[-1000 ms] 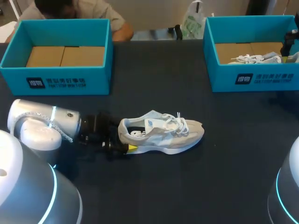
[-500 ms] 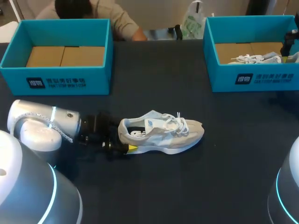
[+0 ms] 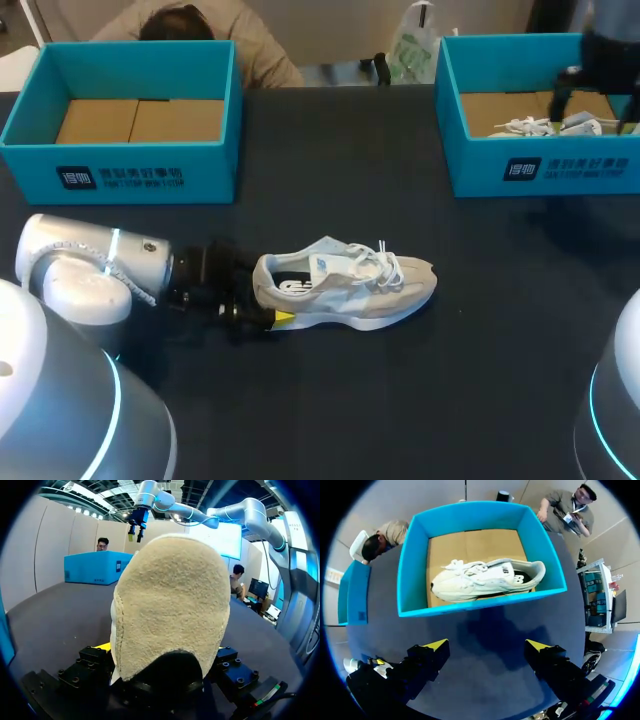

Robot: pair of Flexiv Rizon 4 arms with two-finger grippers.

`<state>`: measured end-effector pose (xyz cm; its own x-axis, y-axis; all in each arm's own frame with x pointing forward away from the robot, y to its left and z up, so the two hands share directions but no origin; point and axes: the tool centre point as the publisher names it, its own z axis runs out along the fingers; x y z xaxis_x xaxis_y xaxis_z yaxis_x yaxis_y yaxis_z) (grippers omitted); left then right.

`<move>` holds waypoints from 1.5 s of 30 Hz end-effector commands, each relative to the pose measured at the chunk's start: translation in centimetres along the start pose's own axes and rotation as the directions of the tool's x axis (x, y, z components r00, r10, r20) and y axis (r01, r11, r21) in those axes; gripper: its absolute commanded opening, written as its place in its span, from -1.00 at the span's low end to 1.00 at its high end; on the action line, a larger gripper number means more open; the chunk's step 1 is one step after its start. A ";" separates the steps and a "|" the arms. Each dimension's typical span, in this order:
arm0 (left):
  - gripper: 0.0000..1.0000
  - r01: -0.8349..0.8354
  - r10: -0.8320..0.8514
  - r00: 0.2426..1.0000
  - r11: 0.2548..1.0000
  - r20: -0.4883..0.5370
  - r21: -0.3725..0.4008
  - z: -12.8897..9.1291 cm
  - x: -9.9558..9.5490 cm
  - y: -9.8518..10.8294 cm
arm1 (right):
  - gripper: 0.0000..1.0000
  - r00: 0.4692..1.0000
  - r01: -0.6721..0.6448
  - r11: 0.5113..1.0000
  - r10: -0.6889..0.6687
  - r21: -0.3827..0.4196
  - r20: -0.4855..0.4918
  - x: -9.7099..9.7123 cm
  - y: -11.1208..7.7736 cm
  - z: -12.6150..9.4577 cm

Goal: Take the shoe out of the shoebox, open the shoe tongue, remove and reinsert the insole, then place the shoe into the shoebox

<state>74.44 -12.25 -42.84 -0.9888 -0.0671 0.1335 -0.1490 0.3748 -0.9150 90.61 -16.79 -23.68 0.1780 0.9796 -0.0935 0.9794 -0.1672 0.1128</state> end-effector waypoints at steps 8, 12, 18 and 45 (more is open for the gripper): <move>-1.00 0.001 -0.001 1.000 1.000 0.002 -0.003 0.3 0.0 0.3 | 1.00 0.999 0.005 1.000 -0.005 0.003 0.040 8.0 -3.4 -1.7; -1.00 0.001 -0.001 1.000 1.000 0.002 -0.003 0.3 0.0 0.3 | 1.00 0.999 0.025 1.000 -0.026 0.018 0.042 10.6 -5.2 -2.4; -1.00 0.001 -0.001 1.000 1.000 0.002 -0.003 0.3 0.0 0.3 | 1.00 0.997 0.074 0.997 -0.074 0.003 0.037 13.9 -8.2 -4.1; -1.00 0.001 -0.001 1.000 1.000 0.002 -0.003 0.3 0.0 0.3 | 1.00 0.993 0.117 0.993 -0.117 -0.029 0.022 27.6 -20.0 -6.3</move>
<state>74.43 -12.27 -42.85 -0.9888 -0.0673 0.1334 -0.1490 0.3743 -0.9152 75.27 12.68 -21.16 0.0741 0.9931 -0.0906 0.9878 -0.0607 0.1435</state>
